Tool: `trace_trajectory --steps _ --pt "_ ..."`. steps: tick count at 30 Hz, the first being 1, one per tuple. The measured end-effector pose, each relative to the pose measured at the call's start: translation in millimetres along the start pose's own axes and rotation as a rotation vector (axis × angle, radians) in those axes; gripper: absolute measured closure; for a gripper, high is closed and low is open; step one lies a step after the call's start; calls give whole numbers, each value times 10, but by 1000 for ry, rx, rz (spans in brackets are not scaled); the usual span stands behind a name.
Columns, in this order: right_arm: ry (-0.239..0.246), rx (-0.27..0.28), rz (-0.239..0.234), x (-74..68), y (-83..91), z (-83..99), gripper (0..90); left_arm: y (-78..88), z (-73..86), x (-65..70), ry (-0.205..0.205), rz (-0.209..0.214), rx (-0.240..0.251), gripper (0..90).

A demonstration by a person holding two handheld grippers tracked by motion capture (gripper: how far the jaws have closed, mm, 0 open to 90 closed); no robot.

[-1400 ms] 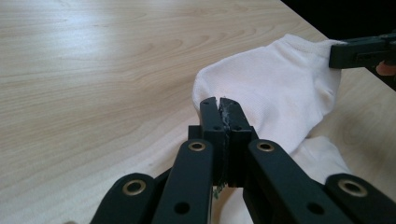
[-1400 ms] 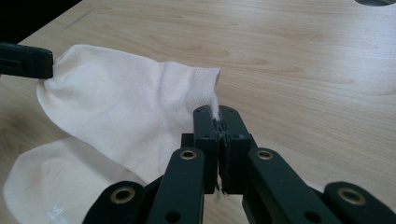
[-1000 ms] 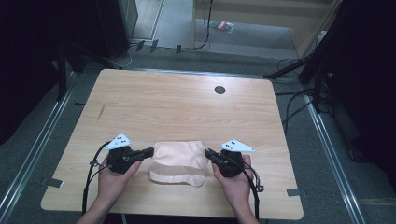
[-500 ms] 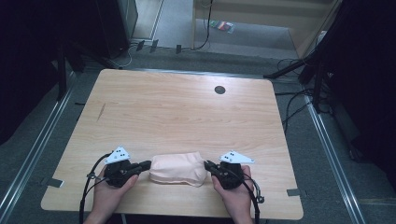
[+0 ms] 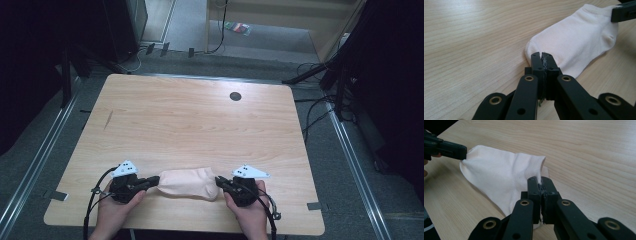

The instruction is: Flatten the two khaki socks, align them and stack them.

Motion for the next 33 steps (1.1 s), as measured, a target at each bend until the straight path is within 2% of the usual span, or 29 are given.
trace_trajectory --steps 3,9,14,19,27,29,32,33 --pt "12 -21 11 23 -52 46 879 -21 13 4 -5 -2 -9 900" --pt "39 -33 34 40 -105 87 874 -67 49 19 -42 -34 -25 900" --pt "40 -14 46 50 -99 65 873 -66 40 30 -42 -38 -15 900" --pt "58 -41 53 57 -152 106 871 -92 61 28 -57 -46 -29 900" --pt "67 -59 66 62 -181 149 868 -107 87 23 -55 -46 -45 887" --pt "74 -64 70 61 -187 158 843 -111 93 14 -63 -54 -47 860" --pt "78 -69 87 75 -195 171 786 -124 100 0 -72 -75 -46 765" --pt "73 -64 82 80 -192 172 717 -123 100 -4 -72 -79 -44 695"
Point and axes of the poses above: each handheld gripper's, and its own axes: y roughly backward along the jaws, z roughly out of its underside, x roughly to its right, the point moved 5 cm from there along -y, roughly forward along the jaws, and after that the axes turned 12 degrees about y, right-handed, at the moved point
